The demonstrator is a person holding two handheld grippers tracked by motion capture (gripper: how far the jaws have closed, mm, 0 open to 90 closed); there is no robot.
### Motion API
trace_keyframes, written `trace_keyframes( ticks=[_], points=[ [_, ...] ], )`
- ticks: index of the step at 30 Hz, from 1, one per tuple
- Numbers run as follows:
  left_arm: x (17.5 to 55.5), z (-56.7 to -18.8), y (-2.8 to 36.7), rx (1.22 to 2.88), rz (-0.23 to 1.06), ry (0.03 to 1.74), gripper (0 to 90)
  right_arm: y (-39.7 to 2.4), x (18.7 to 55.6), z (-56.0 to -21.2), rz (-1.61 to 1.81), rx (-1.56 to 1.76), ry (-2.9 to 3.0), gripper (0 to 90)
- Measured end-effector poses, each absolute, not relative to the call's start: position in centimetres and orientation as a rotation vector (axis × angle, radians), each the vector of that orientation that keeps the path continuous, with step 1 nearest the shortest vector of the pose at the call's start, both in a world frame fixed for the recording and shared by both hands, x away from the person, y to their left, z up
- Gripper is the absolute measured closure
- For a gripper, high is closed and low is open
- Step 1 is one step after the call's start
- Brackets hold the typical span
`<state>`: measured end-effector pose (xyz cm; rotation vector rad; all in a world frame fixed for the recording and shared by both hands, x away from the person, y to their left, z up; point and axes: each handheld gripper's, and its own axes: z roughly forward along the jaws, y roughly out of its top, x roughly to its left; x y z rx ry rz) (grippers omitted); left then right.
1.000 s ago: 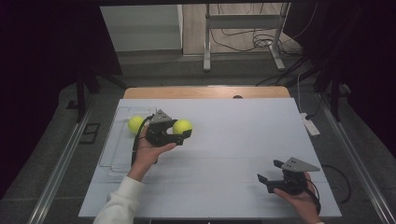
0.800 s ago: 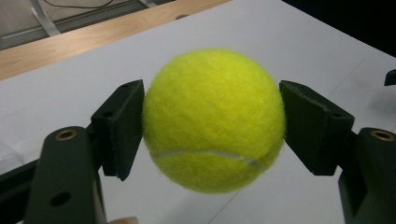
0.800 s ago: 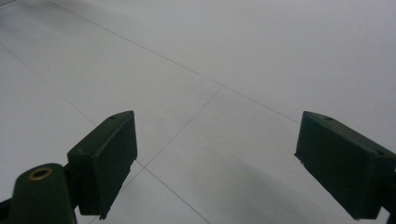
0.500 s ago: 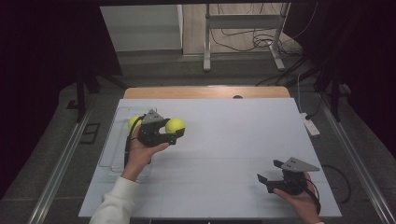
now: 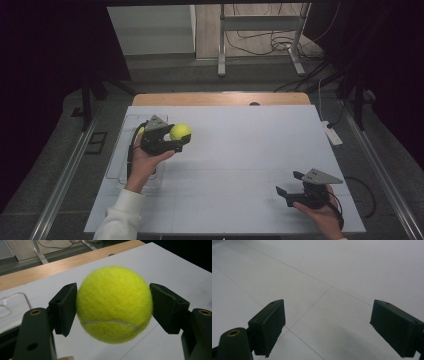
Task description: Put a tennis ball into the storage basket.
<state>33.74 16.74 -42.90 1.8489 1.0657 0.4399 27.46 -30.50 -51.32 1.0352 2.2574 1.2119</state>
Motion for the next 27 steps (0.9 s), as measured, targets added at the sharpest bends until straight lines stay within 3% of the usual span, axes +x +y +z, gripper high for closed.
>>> trace_keyframes(
  ticks=[27],
  points=[
    [33.4, -42.4, 19.6, 1.8, 0.497, 1.136, 27.0, -30.4, 27.5, -51.3, 1.208, 1.029, 2.258, 13.0]
  ],
)
